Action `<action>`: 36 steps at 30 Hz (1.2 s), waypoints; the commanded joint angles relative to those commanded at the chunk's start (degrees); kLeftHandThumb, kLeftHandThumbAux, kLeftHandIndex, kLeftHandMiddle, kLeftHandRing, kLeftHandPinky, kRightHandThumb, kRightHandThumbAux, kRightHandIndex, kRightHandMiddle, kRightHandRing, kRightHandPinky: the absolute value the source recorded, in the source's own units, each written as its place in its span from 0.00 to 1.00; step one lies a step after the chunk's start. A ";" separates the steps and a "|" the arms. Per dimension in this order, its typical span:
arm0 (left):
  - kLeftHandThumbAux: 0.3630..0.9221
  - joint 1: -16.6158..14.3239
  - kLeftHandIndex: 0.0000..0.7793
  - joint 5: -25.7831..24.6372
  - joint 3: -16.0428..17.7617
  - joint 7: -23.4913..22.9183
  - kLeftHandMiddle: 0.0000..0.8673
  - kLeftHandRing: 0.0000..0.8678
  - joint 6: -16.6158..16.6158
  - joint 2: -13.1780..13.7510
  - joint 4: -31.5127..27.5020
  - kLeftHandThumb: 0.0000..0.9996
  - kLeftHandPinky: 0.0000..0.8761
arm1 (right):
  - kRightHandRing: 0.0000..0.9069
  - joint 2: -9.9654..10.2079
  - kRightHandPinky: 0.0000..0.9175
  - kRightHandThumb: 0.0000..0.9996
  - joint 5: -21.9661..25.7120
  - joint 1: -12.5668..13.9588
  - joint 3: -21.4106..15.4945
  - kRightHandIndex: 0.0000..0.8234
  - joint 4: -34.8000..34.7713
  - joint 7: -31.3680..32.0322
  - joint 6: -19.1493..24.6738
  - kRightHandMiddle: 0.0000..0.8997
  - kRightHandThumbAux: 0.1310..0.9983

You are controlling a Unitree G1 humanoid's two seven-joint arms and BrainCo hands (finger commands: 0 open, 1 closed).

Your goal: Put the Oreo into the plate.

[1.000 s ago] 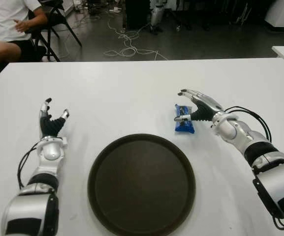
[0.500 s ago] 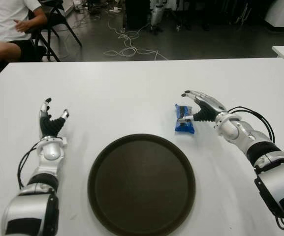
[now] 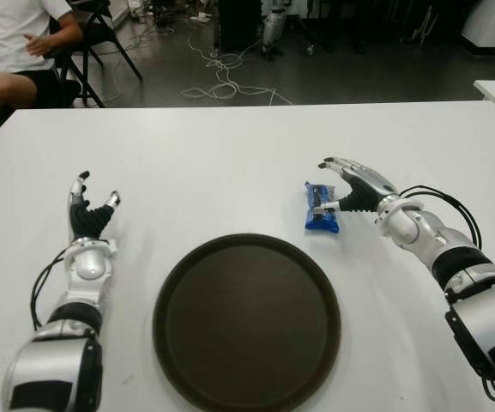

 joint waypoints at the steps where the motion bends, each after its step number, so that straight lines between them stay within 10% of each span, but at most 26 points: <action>1: 0.65 -0.01 0.05 0.01 -0.01 -0.01 0.06 0.04 0.02 0.01 0.01 0.00 0.02 | 0.00 -0.01 0.00 0.00 -0.03 0.01 0.03 0.00 -0.02 -0.05 -0.03 0.00 0.34; 36: 0.64 -0.04 0.05 -0.44 0.37 -0.77 0.06 0.03 -0.46 -0.24 0.11 0.00 0.02 | 0.00 0.28 0.00 0.00 0.27 0.04 0.10 0.00 -0.22 2.00 -2.07 0.00 0.32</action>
